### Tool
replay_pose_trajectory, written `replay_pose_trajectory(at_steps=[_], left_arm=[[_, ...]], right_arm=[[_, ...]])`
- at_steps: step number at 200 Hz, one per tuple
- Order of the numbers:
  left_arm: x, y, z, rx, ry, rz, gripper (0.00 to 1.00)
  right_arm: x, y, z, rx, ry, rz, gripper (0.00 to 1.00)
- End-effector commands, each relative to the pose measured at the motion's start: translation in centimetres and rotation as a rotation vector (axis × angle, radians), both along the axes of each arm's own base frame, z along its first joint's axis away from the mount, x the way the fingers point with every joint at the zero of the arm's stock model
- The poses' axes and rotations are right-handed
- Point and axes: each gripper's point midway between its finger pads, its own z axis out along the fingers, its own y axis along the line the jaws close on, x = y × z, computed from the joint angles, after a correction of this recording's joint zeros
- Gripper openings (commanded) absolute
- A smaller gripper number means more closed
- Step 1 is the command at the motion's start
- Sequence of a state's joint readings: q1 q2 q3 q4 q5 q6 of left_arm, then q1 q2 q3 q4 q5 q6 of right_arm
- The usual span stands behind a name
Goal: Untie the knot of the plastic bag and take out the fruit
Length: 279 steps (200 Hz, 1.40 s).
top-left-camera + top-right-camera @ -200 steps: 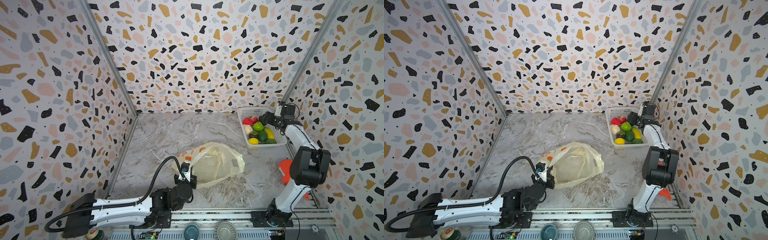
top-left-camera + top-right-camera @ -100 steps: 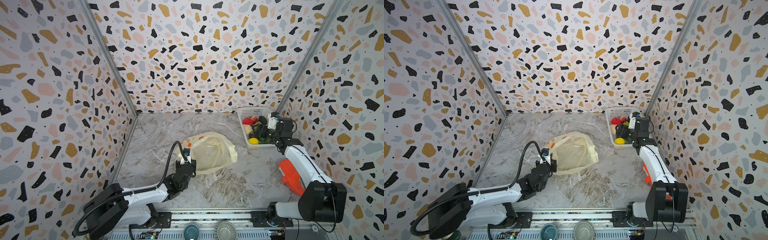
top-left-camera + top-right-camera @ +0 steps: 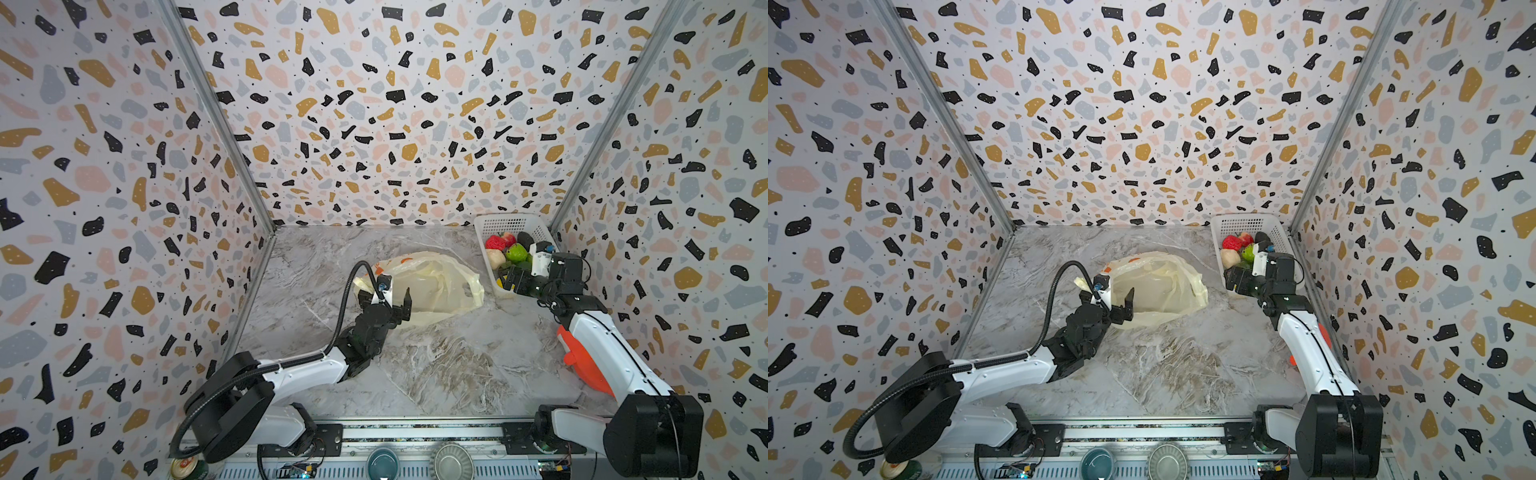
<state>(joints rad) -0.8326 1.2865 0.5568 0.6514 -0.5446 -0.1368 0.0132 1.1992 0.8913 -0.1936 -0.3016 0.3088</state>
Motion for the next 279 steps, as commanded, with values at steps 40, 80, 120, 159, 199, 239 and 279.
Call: replay_pose_trajectory(at_steps=[40, 80, 120, 159, 199, 239, 279], left_arm=[[-4.1, 1.4, 4.4, -0.013, -0.064, -0.091, 1.00], [-6.2, 5.6, 5.7, -0.058, -0.072, -0.014, 1.00], [-7.4, 11.3, 4.4, -0.063, -0.071, 0.179, 0.99], [-6.2, 15.5, 2.6, 0.020, -0.044, 0.367, 0.99], [-4.7, 19.0, 1.7, -0.001, -0.099, 0.489, 0.99], [-3.3, 22.2, -0.3, 0.013, -0.110, 0.594, 0.99], [-1.9, 23.8, -2.3, 0.048, -0.135, 0.599, 0.99]], right_arm=[[0.3, -0.9, 1.2, -0.057, -0.087, -0.026, 0.99], [0.0, -1.8, 0.6, -0.122, -0.135, -0.058, 0.99], [-0.4, -2.6, 0.5, -0.212, -0.215, -0.075, 0.99], [-0.2, -3.5, -0.6, -0.293, -0.281, -0.104, 0.99], [0.3, -3.4, -1.9, -0.343, -0.357, -0.091, 0.99], [0.8, -3.2, -4.3, -0.368, -0.379, -0.073, 0.99], [0.5, -3.1, -6.8, -0.378, -0.420, -0.060, 0.99]])
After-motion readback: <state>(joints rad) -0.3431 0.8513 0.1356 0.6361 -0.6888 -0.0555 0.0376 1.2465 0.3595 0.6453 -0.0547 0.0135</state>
